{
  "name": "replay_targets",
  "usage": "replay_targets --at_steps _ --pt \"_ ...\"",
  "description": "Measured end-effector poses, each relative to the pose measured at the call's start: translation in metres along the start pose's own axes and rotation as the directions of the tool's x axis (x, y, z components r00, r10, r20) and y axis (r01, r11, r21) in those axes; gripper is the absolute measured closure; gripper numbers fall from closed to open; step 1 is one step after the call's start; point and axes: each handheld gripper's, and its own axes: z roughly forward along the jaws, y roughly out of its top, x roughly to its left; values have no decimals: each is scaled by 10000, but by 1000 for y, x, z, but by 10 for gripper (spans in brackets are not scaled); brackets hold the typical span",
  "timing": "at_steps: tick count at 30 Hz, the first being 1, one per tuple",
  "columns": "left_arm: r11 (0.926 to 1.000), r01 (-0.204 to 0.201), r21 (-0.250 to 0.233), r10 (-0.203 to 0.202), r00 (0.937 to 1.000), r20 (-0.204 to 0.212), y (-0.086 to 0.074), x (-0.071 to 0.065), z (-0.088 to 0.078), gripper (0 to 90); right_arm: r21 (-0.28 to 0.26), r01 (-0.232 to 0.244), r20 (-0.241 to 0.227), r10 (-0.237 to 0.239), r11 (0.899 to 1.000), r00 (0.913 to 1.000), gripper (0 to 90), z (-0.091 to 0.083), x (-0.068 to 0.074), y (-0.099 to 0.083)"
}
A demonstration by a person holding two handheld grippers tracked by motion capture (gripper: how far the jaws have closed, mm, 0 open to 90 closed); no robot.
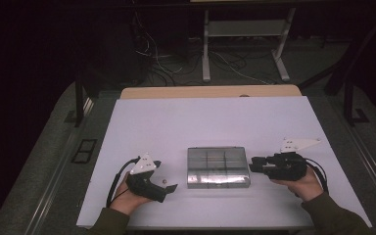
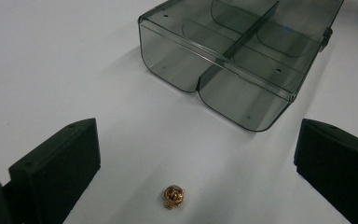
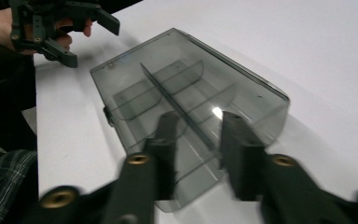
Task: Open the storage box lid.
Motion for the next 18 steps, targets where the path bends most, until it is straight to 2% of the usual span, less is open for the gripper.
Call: replay_targets --at_steps 2,3,4,11,18 --pt "10000 23 -29 -23 10000 -1 0 0 0 0 19 209 -34 -209 9998 9998 574 3 5 0" --pt "10000 23 -37 -23 10000 0 0 -1 0 0 -1 304 -68 -304 9995 9995 579 6 12 1" --pt "10000 15 -28 -15 10000 -3 0 -1 0 0 -1 304 -68 -304 9995 9995 579 6 12 1" --pt "10000 35 -28 -35 10000 -8 0 -1 0 0 102 692 -493 -686 9975 9964 703 18 29 2" --pt "10000 1 -15 -1 10000 -14 0 -1 0 0 246 1041 -718 -1021 9943 9922 809 30 43 0"
